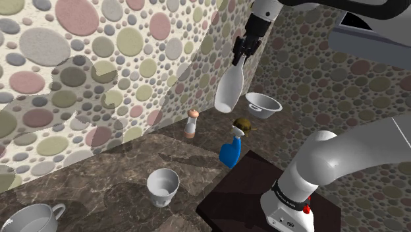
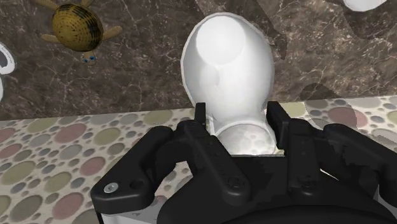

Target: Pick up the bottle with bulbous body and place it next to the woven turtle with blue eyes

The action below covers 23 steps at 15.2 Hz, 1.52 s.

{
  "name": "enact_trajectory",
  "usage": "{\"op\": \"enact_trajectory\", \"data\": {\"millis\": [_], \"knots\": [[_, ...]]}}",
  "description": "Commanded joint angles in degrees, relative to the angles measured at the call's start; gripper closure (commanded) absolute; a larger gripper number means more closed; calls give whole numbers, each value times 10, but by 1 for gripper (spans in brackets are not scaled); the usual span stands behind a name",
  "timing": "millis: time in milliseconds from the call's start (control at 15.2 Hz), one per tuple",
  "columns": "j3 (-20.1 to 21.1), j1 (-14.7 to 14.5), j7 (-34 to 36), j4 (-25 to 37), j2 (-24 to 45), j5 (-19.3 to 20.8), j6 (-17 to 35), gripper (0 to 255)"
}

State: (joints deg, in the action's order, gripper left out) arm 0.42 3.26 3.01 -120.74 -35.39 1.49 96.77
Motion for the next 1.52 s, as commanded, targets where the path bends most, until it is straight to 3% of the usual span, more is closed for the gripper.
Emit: {"op": "enact_trajectory", "data": {"millis": [0,726,1452], "knots": [[-21,6,-25,-16,-22,7,-5,255],[-143,46,-164,-48,-100,69,-42,255],[-279,74,-312,-5,-107,138,-69,255]]}}
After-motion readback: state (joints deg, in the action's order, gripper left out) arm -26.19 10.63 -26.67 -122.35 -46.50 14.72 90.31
